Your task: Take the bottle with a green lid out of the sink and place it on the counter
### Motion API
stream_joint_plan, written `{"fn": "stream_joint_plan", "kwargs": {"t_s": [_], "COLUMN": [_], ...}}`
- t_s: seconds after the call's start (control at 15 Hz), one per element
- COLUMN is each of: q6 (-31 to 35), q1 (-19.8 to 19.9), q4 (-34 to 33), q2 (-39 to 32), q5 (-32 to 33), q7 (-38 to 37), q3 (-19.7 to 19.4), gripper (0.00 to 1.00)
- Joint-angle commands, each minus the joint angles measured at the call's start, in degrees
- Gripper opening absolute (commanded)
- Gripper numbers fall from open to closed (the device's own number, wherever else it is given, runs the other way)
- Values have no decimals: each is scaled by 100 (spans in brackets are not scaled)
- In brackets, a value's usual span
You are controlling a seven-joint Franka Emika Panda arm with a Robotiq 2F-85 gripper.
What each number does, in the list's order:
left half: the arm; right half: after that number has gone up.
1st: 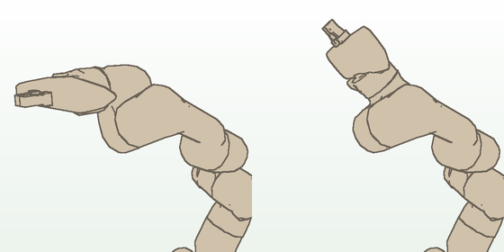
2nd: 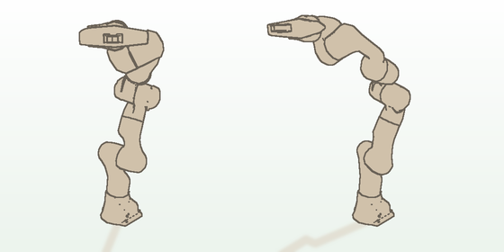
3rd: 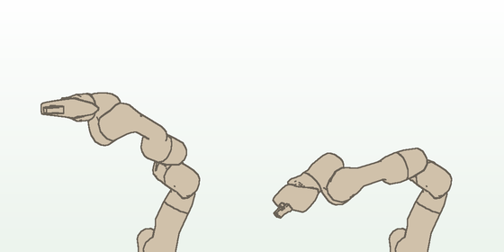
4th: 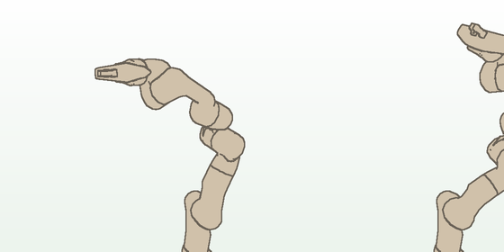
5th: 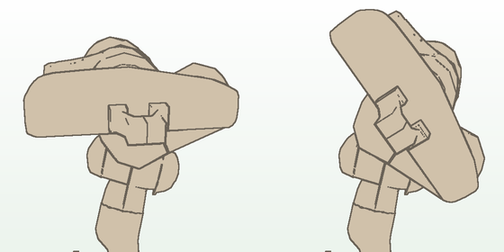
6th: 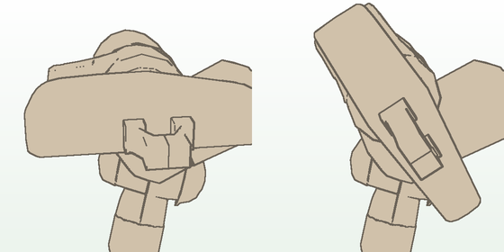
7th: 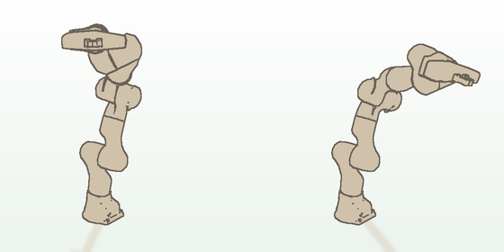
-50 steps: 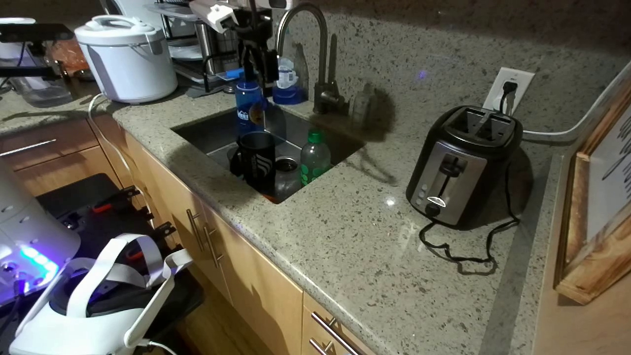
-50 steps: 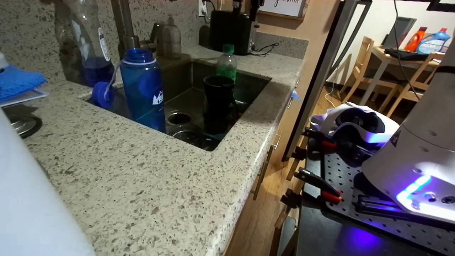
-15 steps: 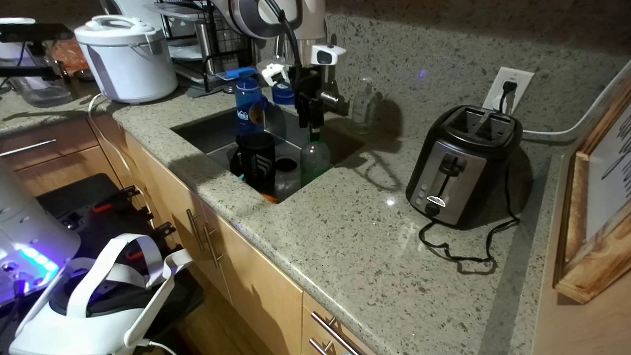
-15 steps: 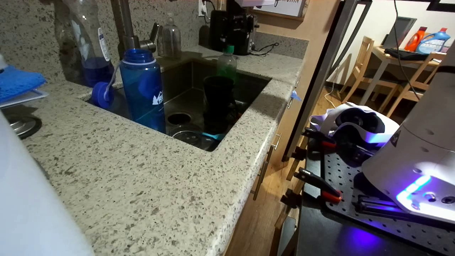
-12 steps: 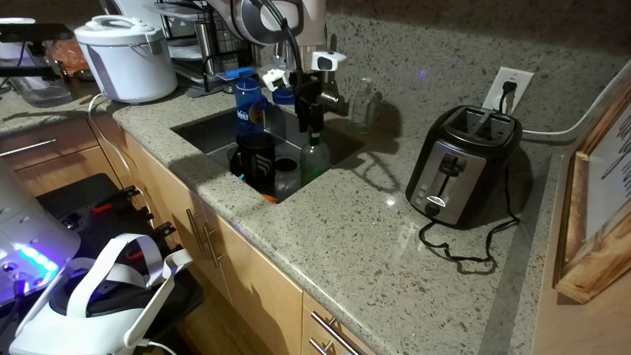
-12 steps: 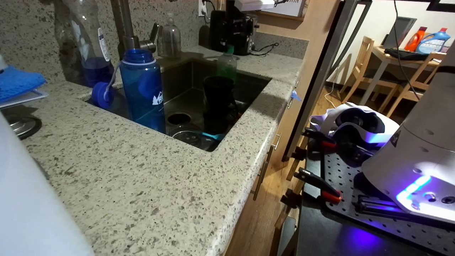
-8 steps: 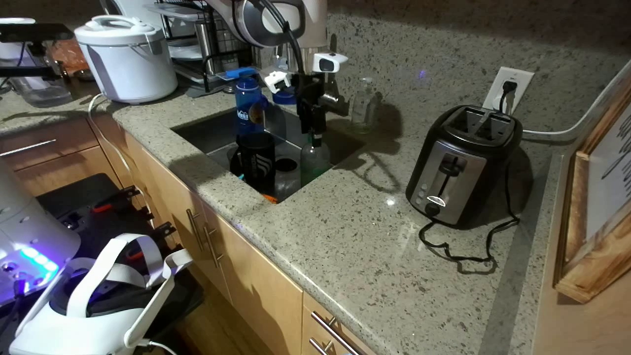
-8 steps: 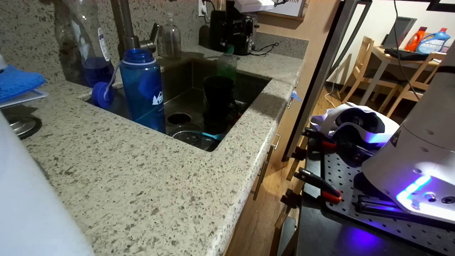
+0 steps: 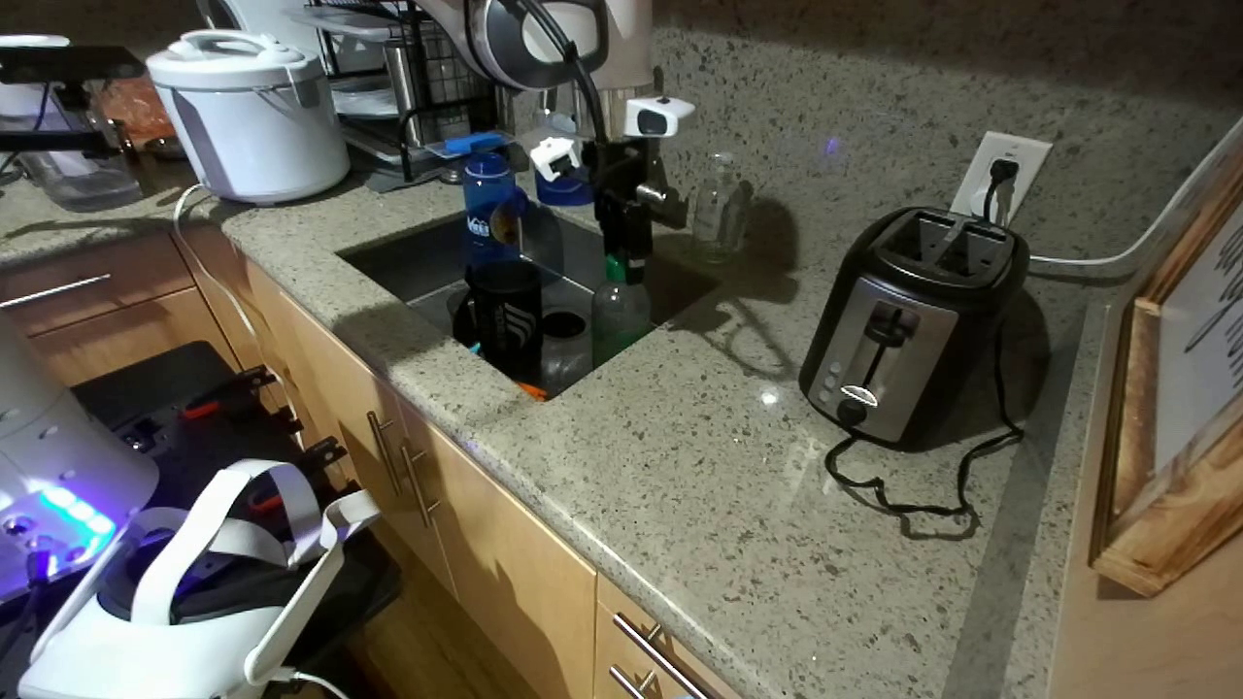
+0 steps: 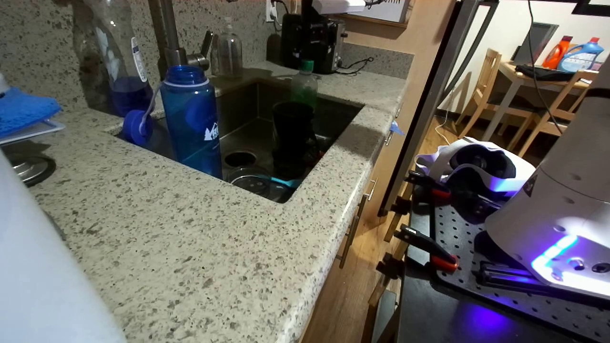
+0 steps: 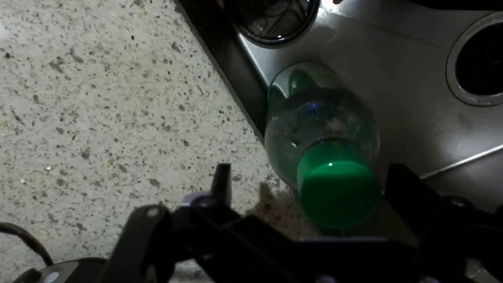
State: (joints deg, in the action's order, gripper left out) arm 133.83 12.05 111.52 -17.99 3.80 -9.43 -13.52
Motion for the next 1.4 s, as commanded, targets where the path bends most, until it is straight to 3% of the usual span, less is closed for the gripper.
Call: {"fn": "stream_joint_plan", "kwargs": {"t_s": [0.0,0.6,0.73,1.07,1.2,1.33], "q6": [113,112,104,72,56,4], "q1": [11,83,135,220,243,254], "q4": [-114,-312,-322,-331,-348,-366], "q2": [-118,-272,-266,-259,-263,-244], "q5": [-204,-567,-643,-764,-784,-816], "q7": [98,200,233,248,251,261], "q3": [105,244,239,230,229,234], "gripper": [100,100,74,34,22,22]}}
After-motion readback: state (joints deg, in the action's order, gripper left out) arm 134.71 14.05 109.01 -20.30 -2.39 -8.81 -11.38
